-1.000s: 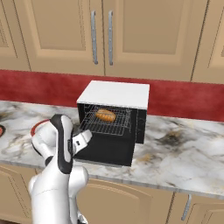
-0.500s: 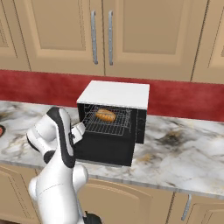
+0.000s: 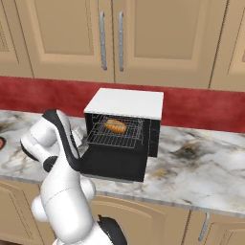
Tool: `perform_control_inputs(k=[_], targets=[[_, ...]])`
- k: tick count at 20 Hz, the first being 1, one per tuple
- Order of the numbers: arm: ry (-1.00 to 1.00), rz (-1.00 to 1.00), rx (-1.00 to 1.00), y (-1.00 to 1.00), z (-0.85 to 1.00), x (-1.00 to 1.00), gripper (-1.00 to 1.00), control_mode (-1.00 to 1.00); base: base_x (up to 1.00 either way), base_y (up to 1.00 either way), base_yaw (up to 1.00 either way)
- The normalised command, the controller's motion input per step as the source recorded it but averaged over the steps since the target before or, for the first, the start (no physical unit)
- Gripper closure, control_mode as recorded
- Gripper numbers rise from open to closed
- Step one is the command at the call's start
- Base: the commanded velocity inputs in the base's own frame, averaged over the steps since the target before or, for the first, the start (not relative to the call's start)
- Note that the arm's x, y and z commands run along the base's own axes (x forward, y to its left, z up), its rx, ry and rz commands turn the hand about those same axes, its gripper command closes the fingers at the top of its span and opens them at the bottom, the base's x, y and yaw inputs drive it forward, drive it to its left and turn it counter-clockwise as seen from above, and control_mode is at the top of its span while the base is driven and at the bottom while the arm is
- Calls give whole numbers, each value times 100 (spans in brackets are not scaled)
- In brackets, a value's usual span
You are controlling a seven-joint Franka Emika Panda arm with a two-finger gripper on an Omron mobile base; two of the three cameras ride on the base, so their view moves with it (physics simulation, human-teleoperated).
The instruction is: Open the toaster oven door. Place the hotdog bun on the bottom rack in the toaster oven and place the chicken drumstick on the top rack.
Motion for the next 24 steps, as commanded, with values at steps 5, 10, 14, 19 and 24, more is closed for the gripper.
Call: perform_control_inputs(k=[5,10,14,19,24], targets=[[21,0,-13,0,72,-36,-100,-100,0,0,0],[13,0,-14,1,70,-35,-100,-100,0,0,0],[3,0,-14,8,64,-36,-100,-100,0,0,0],[0,0,-14,13,66,-37,-100,-100,0,0,0],[-5,0,-19,20,67,-34,-100,-100,0,0,0]])
